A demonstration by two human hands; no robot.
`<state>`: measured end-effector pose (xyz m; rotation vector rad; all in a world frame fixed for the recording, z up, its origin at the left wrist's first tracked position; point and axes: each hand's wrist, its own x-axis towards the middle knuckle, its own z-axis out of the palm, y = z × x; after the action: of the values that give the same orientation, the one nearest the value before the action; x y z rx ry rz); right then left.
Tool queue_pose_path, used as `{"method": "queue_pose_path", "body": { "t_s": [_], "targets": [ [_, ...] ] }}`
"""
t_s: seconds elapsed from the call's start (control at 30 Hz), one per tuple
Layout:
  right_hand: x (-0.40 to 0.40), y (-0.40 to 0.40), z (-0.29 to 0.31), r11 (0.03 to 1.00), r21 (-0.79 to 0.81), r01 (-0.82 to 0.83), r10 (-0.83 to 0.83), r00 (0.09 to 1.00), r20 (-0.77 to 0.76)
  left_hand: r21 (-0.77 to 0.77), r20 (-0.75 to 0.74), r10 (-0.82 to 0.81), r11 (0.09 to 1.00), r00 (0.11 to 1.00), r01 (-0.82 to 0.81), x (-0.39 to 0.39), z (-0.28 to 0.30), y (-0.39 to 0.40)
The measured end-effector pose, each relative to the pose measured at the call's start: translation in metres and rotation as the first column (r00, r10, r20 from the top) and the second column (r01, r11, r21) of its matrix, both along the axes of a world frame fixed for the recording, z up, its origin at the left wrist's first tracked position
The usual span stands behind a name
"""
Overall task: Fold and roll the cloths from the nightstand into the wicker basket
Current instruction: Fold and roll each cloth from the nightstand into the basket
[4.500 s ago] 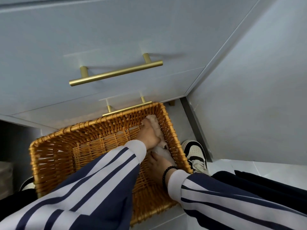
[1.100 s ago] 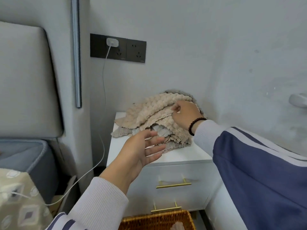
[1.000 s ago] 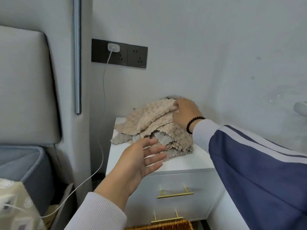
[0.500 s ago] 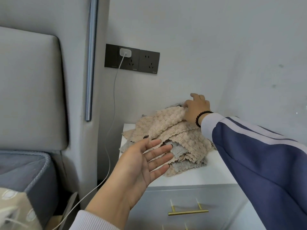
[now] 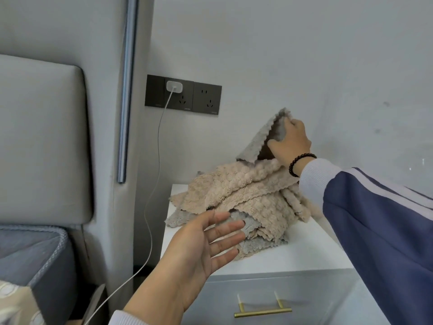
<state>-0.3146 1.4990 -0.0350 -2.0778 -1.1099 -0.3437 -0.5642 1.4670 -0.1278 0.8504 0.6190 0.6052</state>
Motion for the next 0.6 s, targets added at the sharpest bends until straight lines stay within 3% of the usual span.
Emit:
{"method": "queue_pose_path", "body": {
  "t_s": [0.17, 0.27, 0.4, 0.47, 0.6],
  "targets": [
    [-0.021, -0.042, 0.013, 0.952, 0.267, -0.149, 0.137, 0.989, 0.061, 0.003, -0.01, -0.03, 1.0, 0.999, 0.031, 0.007, 0.0, -0.009],
    [-0.049, -0.078, 0.003, 0.906, 0.388, -0.168, 0.179, 0.984, 0.007, 0.019, -0.011, -0.053, 0.998, 0.999, 0.053, 0.01, 0.0, -0.019],
    [-0.086, -0.132, -0.036, 0.785, 0.589, -0.193, 0.291, 0.954, -0.076, 0.189, -0.079, -0.05, 0.98, 0.996, 0.064, 0.019, -0.005, -0.037],
    [-0.101, -0.154, -0.058, 0.752, 0.631, -0.19, 0.325, 0.94, -0.104, 0.297, -0.099, -0.05, 0.952, 0.994, 0.078, 0.023, -0.008, -0.046],
    [-0.118, -0.179, -0.086, 0.804, 0.557, -0.208, 0.32, 0.941, -0.112, 0.481, -0.154, -0.067, 0.866, 0.986, 0.134, 0.036, -0.016, -0.061]
  ]
}}
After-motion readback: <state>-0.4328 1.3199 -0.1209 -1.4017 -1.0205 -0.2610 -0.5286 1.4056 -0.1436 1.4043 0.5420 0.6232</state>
